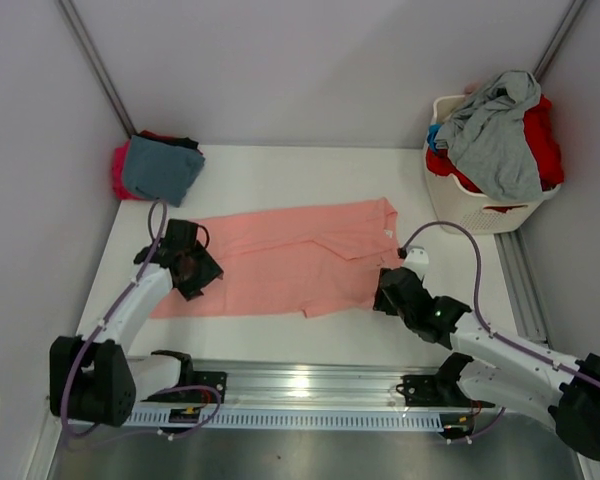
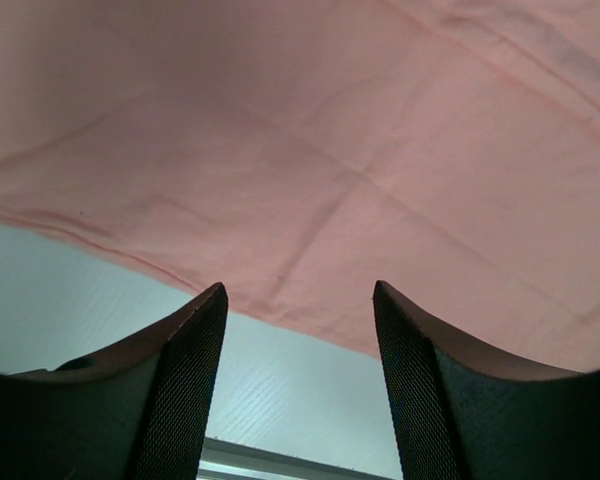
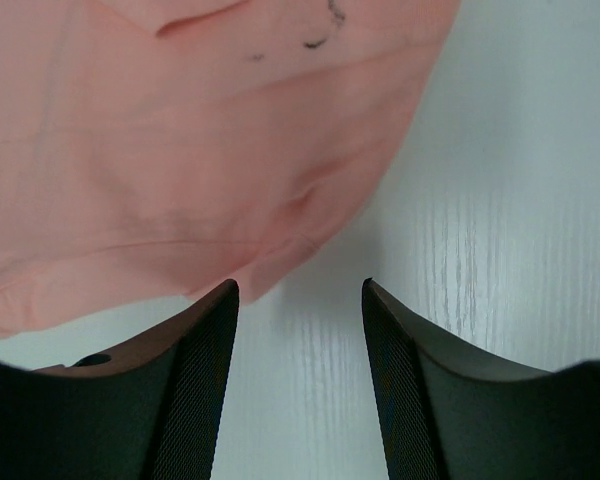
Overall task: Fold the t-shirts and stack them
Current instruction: Grap the side of the flattened tshirt closest away from the robot with both arms
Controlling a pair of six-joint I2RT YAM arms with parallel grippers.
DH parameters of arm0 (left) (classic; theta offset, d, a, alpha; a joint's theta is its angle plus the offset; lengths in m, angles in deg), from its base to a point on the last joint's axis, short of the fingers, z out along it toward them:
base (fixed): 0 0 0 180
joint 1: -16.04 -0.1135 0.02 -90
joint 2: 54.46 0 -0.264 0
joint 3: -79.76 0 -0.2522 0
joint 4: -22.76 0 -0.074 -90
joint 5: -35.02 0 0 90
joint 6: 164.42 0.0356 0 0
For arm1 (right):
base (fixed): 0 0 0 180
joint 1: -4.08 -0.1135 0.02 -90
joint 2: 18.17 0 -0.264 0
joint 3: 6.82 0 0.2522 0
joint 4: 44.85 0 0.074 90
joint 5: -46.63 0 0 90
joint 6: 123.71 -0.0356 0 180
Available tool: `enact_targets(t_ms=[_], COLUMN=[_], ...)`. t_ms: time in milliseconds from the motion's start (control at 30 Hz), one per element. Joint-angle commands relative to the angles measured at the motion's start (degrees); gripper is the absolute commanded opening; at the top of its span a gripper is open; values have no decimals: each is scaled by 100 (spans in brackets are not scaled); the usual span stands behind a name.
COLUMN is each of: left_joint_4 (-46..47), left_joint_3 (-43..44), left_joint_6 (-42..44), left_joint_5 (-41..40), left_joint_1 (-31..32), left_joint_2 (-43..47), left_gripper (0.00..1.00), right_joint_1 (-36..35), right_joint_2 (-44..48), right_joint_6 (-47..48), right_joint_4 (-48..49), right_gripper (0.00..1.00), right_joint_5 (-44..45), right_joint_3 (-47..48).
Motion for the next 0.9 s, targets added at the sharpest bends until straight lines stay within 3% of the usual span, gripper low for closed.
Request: enact_targets(t_ms=[0, 233, 400, 867], left_joint_4=[245, -28, -10, -283], left_joint_3=[-417, -1154, -1358, -1569], left_joint_6=[-524, -779, -937, -1008], left_joint_5=[-142, -458, -485, -476], left_joint_1=[115, 176, 176, 176], left_joint_2=[610, 1586, 1771, 2325], left_gripper=[64, 64, 63, 64], right_joint_1=[-13, -21, -12, 137], right_joint_2=[409, 612, 533, -872], right_joint_6=[-382, -505, -312, 57], right_joint_4=[270, 331, 1060, 2625], right_gripper=[57, 57, 57, 57], right_joint_5=[-287, -647, -955, -1474], right_joint_3=[-374, -804, -972, -911])
